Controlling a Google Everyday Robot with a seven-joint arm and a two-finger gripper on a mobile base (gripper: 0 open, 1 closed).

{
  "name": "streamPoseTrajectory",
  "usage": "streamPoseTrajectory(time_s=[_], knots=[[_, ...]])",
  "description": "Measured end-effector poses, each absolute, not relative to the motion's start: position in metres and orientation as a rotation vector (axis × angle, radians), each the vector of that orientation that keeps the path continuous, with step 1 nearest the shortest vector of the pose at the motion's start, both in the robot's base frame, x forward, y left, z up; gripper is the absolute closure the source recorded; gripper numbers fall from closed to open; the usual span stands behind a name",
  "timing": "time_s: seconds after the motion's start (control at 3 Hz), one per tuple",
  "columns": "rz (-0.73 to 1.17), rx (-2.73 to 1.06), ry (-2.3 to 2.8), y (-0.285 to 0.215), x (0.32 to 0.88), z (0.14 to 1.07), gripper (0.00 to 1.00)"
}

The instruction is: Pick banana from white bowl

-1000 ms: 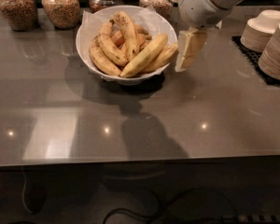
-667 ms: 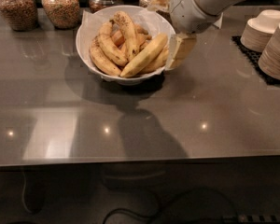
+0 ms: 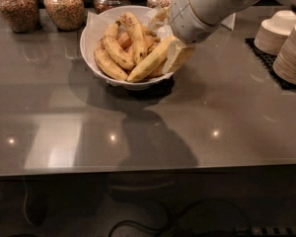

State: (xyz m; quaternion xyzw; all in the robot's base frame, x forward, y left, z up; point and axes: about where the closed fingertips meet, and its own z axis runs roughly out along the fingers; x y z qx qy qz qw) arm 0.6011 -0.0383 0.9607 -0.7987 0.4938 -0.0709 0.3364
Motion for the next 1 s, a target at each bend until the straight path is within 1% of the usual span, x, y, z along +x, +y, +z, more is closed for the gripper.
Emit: streamPoseTrajectory(time_s=[1.0], knots=[[-0.177,-2.111,1.364,-0.052,0.627,0.924,0.35]])
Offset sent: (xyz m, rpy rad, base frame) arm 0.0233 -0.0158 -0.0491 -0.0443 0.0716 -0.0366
